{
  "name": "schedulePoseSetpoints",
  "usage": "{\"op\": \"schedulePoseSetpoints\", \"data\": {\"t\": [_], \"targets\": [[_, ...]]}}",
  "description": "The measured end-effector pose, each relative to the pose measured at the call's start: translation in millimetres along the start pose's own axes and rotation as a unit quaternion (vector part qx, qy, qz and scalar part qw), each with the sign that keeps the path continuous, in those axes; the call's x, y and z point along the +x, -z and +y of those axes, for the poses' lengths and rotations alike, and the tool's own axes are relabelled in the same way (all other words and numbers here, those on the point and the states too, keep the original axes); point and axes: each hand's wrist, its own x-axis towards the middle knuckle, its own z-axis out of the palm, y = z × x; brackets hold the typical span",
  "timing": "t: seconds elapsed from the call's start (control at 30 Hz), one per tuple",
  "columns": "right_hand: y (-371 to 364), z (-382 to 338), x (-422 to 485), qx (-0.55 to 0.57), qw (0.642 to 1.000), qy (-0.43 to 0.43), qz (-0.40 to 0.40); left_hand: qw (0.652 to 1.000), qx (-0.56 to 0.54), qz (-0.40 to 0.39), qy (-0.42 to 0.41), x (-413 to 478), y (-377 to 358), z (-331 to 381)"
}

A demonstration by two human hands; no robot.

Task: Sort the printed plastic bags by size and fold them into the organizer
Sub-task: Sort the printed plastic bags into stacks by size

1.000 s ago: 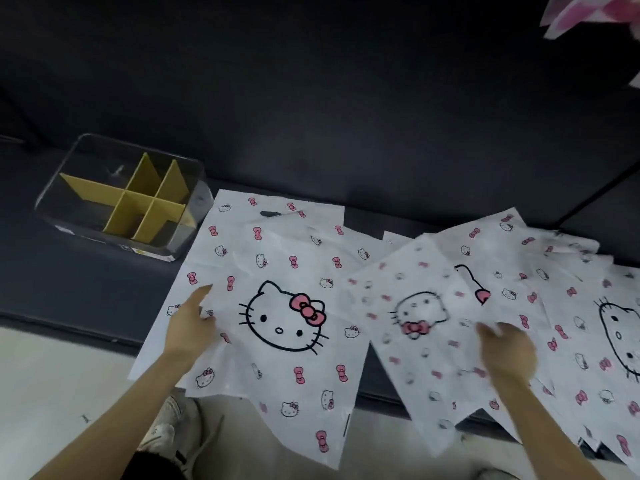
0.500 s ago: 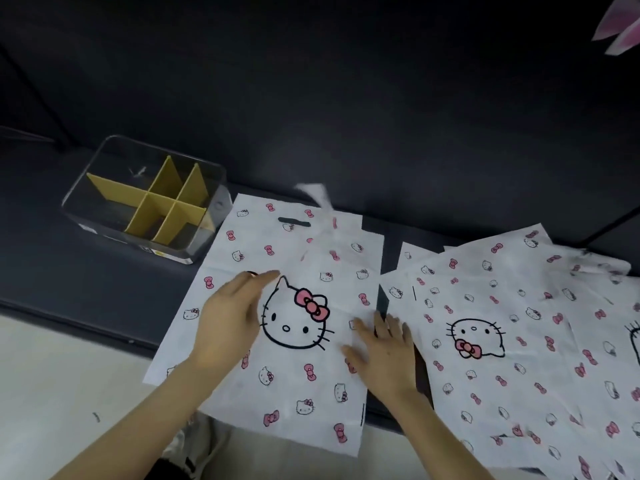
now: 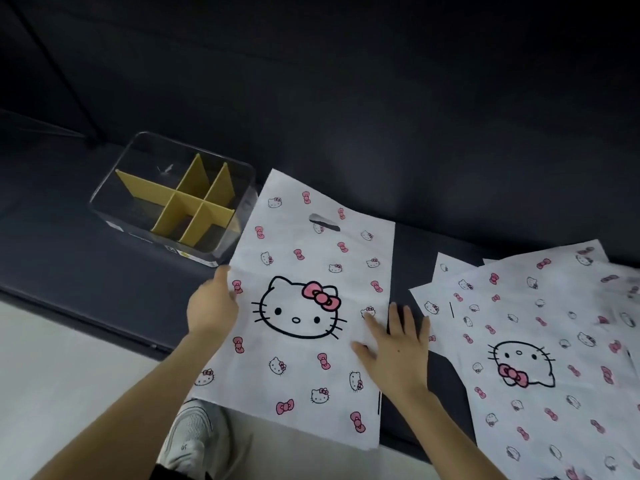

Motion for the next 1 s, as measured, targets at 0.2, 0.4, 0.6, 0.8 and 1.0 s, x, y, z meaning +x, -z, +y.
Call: {"op": "schedulePoseSetpoints", "data": {"t": [0.2,0.4,0.6,0.8,1.0], "targets": [[-5.6,4.9,-11.5,0.026,0.999,-0.005,0.018,0.997,0.080,0.003,-0.017,8.1,-6.6,1.5],[-6.2,-3.1,-1.7,0.009,0.997,0.025,0.070,0.993,0.115,0.003,0.001,6.6,-4.2,-9.3],[-2.2,43.2,-32.0,0.044,0.985,-0.085,0.142,0.976,0.166,0.107,-0.094,-7.9,-12.5,2.1],[-17.1,124.9,-69.5,0.088,0.959,-0.264,0.058,0.959,0.032,0.091,-0.267,-69.3,-62.2,63.0],[-1.9,120.3,-76.2,0.266,0.919,-0.281,0.078,0.927,-0.255,-0.256,-0.105,-160.0,-92.8,153.4]]}}
